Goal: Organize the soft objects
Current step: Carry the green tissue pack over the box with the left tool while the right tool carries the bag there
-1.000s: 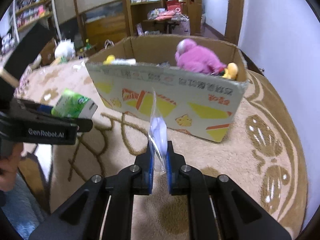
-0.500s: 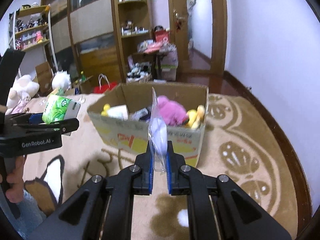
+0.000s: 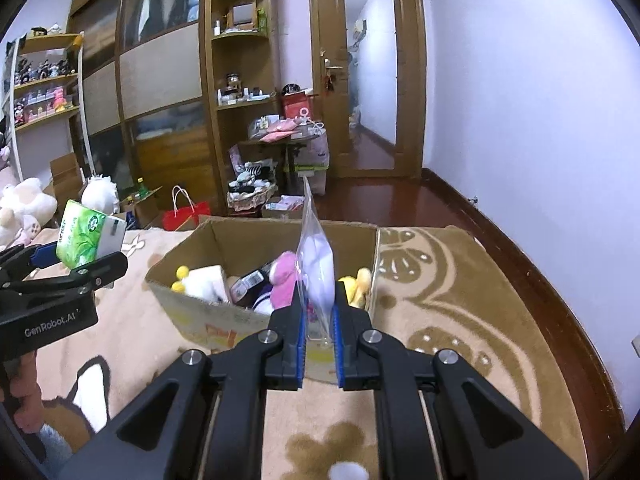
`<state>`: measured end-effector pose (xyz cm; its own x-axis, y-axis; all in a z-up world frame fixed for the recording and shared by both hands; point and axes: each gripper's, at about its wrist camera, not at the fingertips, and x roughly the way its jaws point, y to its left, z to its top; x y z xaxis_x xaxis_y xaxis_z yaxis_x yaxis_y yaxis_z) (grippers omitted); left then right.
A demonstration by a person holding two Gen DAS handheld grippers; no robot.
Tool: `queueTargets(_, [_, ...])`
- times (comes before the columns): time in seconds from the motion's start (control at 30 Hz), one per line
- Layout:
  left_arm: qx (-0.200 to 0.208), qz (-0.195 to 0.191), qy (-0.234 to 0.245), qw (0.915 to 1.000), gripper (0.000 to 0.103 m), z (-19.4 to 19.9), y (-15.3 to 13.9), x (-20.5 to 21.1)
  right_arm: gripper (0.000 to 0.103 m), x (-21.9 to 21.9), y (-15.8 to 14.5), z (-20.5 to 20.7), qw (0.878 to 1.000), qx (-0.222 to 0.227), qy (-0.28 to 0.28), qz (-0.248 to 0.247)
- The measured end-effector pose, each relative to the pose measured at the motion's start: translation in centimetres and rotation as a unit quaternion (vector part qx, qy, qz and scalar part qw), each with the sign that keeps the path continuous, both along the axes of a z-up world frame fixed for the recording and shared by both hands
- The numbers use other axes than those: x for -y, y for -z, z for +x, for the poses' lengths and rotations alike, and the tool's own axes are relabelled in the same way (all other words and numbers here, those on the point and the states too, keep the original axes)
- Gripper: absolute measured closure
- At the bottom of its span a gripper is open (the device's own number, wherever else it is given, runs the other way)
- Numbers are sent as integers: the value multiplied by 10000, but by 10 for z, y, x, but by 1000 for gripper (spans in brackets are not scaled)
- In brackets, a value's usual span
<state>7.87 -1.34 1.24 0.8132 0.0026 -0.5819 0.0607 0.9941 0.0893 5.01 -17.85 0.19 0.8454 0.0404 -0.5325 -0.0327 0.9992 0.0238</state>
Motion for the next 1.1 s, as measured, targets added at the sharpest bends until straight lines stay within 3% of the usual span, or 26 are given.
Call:
queueTargets(0.57, [450,11,186,9988,28,37,-4,15,91,-2,-11,41,9997,226,-68,-54])
queueTargets(0.8, [321,-140,264,9990,28,57,5,20,91,-2,-10,60,9993,164,-329,-70])
queueTargets(1.1, [2,-69,473,9989,28,78,29,34,90,7,14,86,9984,-266,-486,124])
